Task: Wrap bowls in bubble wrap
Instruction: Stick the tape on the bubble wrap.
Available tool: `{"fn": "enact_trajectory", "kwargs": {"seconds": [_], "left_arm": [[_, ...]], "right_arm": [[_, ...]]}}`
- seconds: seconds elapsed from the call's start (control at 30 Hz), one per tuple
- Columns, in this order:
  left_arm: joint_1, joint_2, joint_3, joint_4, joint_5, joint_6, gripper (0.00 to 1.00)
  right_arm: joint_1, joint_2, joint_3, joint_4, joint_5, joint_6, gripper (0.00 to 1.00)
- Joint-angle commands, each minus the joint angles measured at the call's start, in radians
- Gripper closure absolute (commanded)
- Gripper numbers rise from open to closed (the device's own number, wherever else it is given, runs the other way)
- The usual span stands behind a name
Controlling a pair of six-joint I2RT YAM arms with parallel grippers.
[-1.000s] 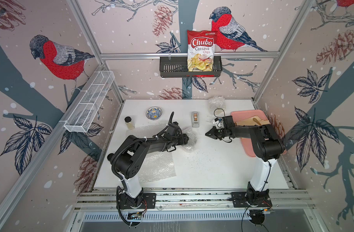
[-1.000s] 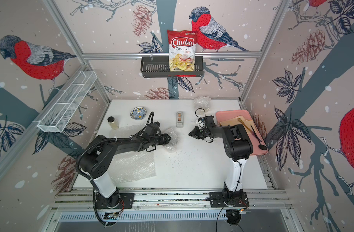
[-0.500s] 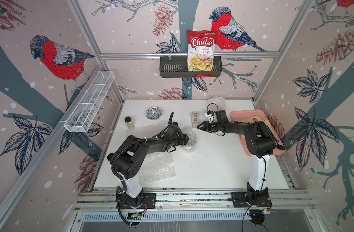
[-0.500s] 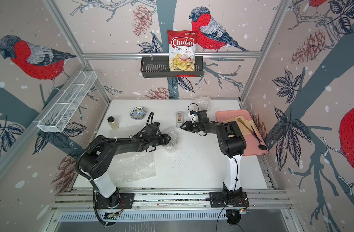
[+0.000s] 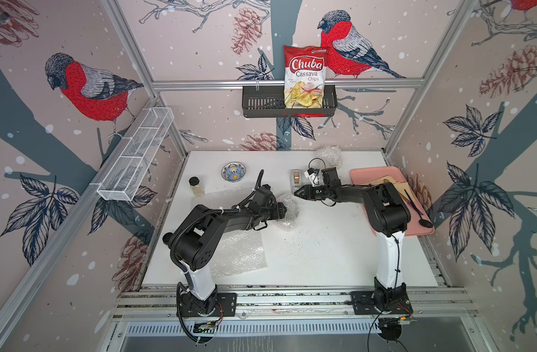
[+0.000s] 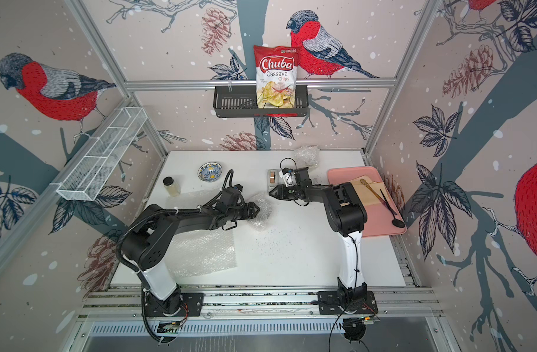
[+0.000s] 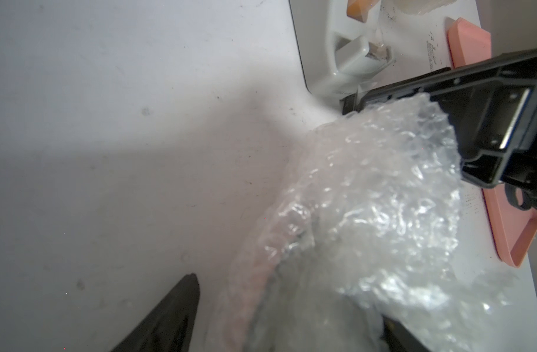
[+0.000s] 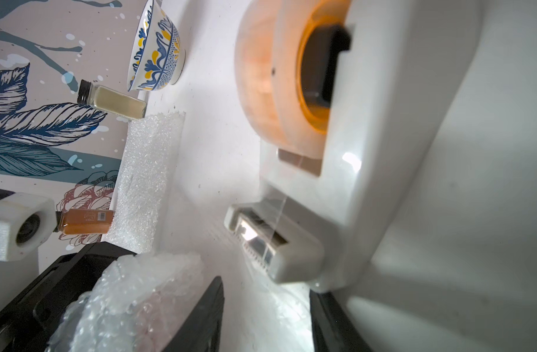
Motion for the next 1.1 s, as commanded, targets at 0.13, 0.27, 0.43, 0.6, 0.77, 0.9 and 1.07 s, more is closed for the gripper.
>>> {"fn": "enact_trajectory", "kwargs": {"seconds": [0.13, 0.27, 0.43, 0.6, 0.77, 0.9, 1.07], "left_arm": [[-0.001, 0.009, -0.003, -0.114, -0.014, -0.004, 0.23], [-0.001, 0.008, -0.002, -0.118, -0.014, -0.003, 0.23], [0.0, 0.01, 0.003, -0.121, -0.011, -0.001, 0.23], [0.0, 0.009, 0.003, -0.121, -0.011, 0.001, 0.23], [0.0, 0.01, 0.013, -0.132, -0.011, 0.006, 0.23], [-0.001, 0.012, 0.017, -0.133, -0.011, 0.003, 0.23], [0.0, 0.008, 0.006, -0.13, -0.013, 0.0, 0.23]], "right_arm": [[0.006, 0.014, 0.006, 0.006, 0.01, -0.021, 0.61], [-0.001, 0.01, -0.005, 0.012, 0.003, -0.021, 0.64], [-0.023, 0.013, -0.033, 0.064, -0.04, 0.01, 0.54], [-0.038, 0.033, -0.034, 0.118, -0.073, 0.045, 0.47], [-0.023, 0.062, 0.007, 0.075, -0.077, 0.027, 0.47], [-0.018, 0.079, 0.019, 0.075, -0.095, 0.03, 0.5], [-0.031, 0.055, -0.006, 0.082, -0.094, 0.029, 0.57]]}}
